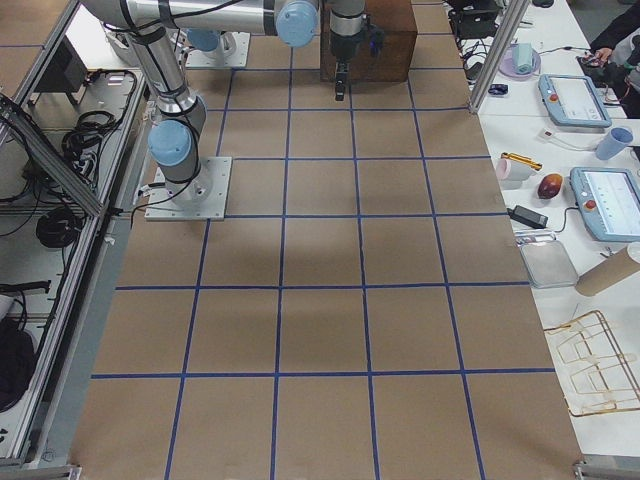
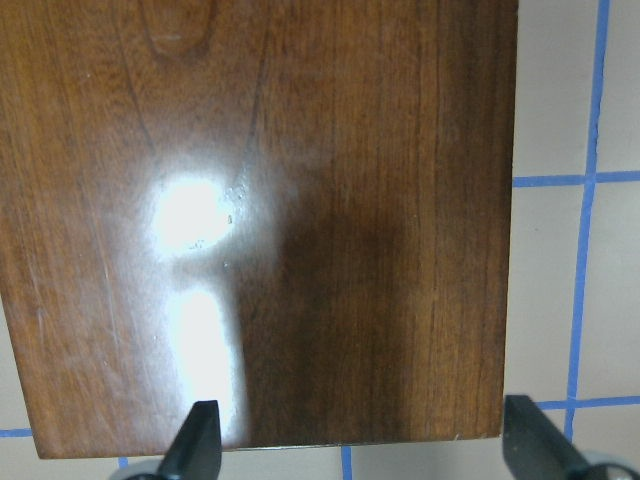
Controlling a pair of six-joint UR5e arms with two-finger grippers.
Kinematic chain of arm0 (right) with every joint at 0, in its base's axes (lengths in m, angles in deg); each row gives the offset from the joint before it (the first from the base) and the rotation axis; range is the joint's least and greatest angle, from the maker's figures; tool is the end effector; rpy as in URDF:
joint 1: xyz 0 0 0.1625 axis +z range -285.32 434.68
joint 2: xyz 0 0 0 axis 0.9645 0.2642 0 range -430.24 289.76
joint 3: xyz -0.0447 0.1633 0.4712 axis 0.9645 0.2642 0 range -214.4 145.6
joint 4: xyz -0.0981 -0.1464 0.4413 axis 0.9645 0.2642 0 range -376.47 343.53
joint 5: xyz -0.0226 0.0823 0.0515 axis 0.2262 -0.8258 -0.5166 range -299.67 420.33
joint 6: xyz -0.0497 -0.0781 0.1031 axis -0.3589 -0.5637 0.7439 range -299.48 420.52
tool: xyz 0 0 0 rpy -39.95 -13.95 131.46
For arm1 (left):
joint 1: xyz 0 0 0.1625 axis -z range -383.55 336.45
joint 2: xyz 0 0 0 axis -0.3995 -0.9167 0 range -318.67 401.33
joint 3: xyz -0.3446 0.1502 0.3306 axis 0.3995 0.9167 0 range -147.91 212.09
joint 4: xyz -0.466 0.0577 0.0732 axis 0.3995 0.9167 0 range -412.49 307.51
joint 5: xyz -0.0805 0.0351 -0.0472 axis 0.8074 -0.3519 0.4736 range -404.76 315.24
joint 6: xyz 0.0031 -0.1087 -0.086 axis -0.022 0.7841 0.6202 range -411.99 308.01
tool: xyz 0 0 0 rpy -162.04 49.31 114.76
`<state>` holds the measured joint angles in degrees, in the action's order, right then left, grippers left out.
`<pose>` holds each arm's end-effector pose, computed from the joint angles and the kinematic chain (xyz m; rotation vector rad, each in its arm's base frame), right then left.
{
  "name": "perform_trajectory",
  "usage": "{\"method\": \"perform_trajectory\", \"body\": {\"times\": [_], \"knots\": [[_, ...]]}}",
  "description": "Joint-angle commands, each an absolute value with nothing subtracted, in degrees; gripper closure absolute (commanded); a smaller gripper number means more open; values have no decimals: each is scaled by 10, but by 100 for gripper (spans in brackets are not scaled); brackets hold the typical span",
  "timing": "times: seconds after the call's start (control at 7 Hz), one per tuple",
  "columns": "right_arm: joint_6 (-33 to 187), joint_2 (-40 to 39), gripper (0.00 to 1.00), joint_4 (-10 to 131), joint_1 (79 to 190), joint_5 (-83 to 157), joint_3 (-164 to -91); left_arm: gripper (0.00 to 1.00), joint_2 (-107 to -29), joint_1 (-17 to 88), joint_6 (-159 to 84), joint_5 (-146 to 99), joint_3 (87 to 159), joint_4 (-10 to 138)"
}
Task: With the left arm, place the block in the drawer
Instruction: 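Move the left gripper from above the cabinet toward its drawer handle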
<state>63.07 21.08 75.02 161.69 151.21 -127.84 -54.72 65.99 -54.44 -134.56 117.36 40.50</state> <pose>0.1027 -0.5486 0.5066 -0.1510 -3.1224 -0.0173 -0.1289 -0.5988 0.5041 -0.0541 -3.1335 -0.1179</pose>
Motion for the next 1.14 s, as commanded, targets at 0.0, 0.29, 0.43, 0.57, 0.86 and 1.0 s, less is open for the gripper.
{"method": "perform_trajectory", "body": {"times": [0.0, 0.29, 0.43, 0.57, 0.86, 1.0], "knots": [[631, 211, 0, 750, 1617, 1512, -1278, 0, -546, 659, -544, -1348, 1173, 407], [631, 211, 0, 750, 1617, 1512, -1278, 0, -546, 656, -544, -1349, 1169, 408], [631, 211, 0, 750, 1616, 1512, -1278, 0, -546, 650, -544, -1346, 1168, 408], [631, 211, 0, 750, 1617, 1512, -1278, 0, -546, 644, -544, -1346, 1166, 408], [631, 211, 0, 750, 1617, 1512, -1278, 0, -546, 643, -544, -1348, 1166, 408], [631, 211, 0, 750, 1617, 1512, -1278, 0, -546, 644, -544, -1345, 1166, 408]]}}
